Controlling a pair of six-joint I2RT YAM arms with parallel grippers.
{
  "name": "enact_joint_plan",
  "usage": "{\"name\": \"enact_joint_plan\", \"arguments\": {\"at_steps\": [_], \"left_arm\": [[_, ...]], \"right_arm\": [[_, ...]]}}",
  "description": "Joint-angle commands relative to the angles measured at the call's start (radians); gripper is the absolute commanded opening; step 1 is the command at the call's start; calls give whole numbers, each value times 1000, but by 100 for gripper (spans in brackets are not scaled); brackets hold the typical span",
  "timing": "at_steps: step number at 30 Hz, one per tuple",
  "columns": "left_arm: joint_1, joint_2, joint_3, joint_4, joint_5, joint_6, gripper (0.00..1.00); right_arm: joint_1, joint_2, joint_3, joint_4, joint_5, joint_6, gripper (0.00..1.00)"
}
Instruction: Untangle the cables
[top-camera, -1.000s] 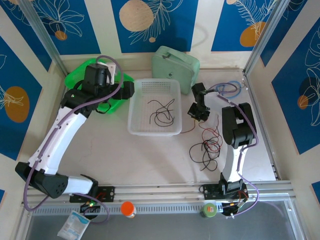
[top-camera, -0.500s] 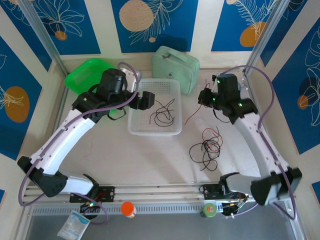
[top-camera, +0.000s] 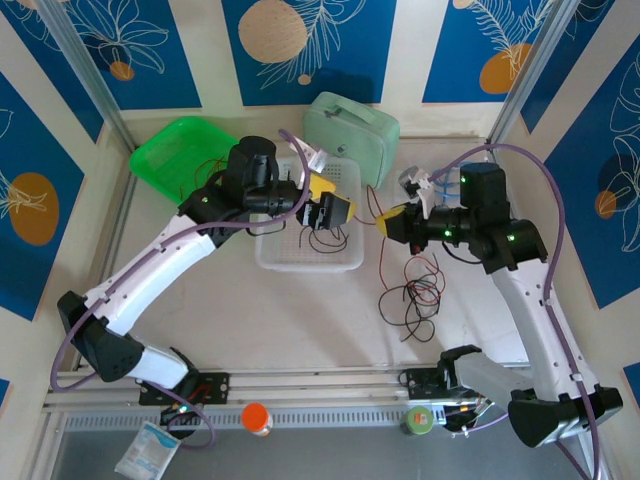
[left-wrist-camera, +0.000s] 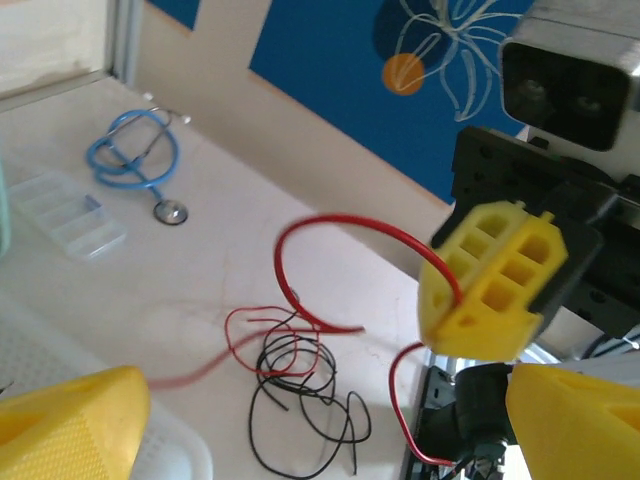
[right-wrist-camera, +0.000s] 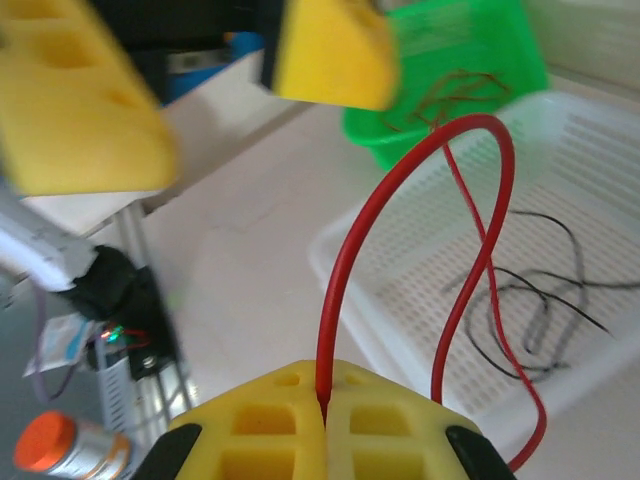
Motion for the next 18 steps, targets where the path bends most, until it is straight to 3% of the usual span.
{"name": "enact_joint_plan", "arguments": {"at_steps": [1, 8, 18], "left_arm": [[-7, -38, -25, 124, 96, 10, 93], [-8, -24, -43, 156, 147, -20, 94], [-15, 0, -76, 294, 238, 45, 90]], "right_arm": [[-4, 26, 50, -122, -224, -140, 0], [7, 51, 70, -100, -328, -137, 0], [9, 100, 86, -97, -480, -105, 0]]}}
